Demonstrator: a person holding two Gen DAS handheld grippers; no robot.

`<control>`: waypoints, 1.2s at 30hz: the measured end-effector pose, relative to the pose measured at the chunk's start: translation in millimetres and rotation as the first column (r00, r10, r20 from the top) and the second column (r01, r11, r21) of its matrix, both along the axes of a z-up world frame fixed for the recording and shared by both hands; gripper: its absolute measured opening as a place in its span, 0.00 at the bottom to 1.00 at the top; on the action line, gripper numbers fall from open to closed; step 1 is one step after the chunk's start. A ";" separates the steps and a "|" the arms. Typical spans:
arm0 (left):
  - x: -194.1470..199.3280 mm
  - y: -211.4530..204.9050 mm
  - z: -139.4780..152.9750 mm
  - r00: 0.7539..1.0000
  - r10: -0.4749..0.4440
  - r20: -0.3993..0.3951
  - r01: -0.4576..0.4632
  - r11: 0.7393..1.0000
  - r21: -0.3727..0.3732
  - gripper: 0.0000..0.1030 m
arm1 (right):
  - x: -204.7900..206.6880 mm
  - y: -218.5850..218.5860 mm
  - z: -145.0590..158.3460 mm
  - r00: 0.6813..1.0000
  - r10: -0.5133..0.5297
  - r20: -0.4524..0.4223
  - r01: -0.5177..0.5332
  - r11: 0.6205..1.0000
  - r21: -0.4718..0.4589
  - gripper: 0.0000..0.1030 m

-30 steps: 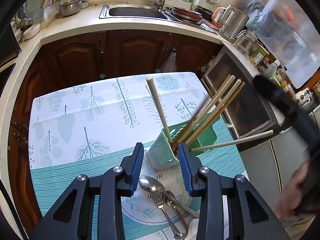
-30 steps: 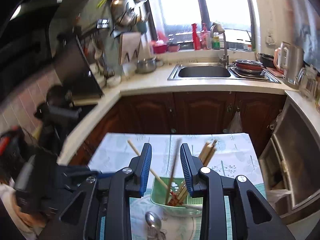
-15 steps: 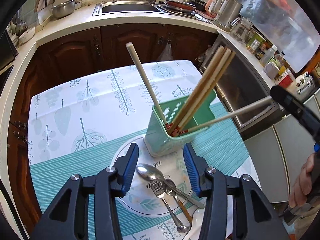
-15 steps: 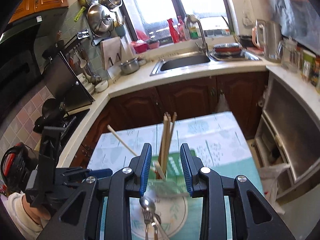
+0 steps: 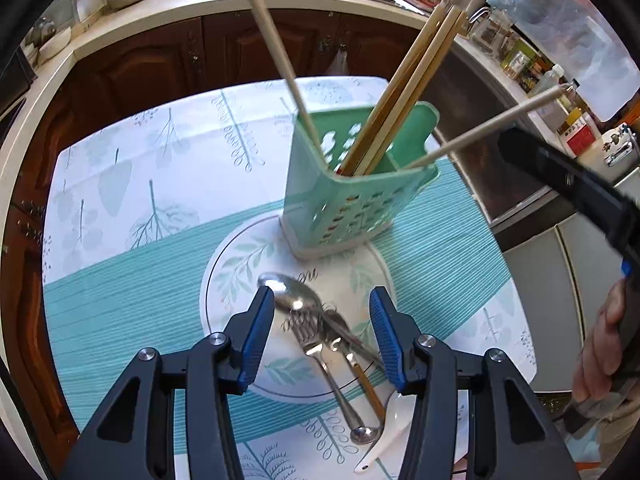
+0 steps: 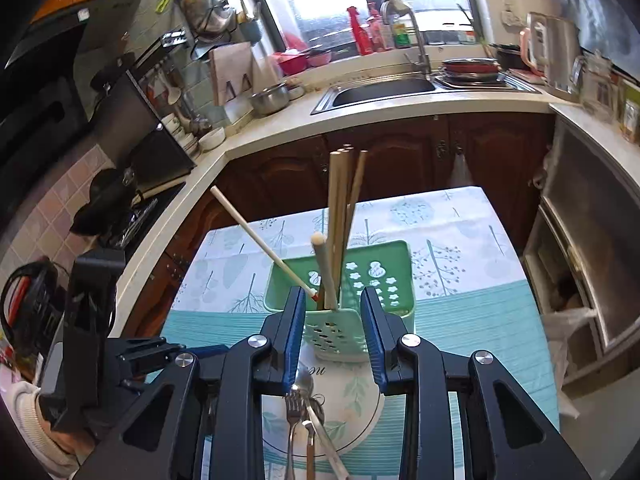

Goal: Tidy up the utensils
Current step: 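Grasp the silver spoon on the plate with the right tool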

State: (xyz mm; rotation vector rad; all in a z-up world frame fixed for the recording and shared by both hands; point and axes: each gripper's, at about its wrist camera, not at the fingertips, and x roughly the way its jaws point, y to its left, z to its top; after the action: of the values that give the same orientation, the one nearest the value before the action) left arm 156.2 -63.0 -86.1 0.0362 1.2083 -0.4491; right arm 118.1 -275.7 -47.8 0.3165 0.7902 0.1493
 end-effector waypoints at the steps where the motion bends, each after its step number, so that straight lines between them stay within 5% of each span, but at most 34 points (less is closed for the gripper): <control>1: -2.1 2.6 -4.3 1.000 0.007 -0.013 -0.007 1.000 0.003 0.46 | 3.1 2.0 -2.2 1.000 0.012 -0.004 -0.012 1.000 0.001 0.29; 11: -24.2 25.8 -63.3 0.979 0.082 -0.185 -0.080 0.997 0.016 0.46 | 7.8 20.2 -66.5 0.976 0.147 -0.161 -0.146 0.989 0.015 0.29; 25: -42.7 55.5 -92.4 0.941 0.244 -0.234 -0.256 0.966 -0.022 0.46 | 4.6 94.5 -168.4 0.906 0.316 -0.281 -0.341 0.939 -0.041 0.28; 31: -50.0 75.5 -100.6 0.932 0.256 -0.257 -0.272 0.962 -0.026 0.46 | 19.5 124.8 -188.9 0.900 0.315 -0.299 -0.368 0.920 -0.137 0.13; 36: -51.2 86.2 -103.9 0.933 0.244 -0.264 -0.264 0.964 -0.041 0.46 | 30.9 136.4 -206.4 0.895 0.291 -0.338 -0.362 0.917 -0.169 0.13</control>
State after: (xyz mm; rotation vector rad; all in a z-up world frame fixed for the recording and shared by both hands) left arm 105.0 23.2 -190.0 -0.2490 1.4277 -0.2762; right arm 149.0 -139.4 -254.1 -0.0195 1.1592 0.3306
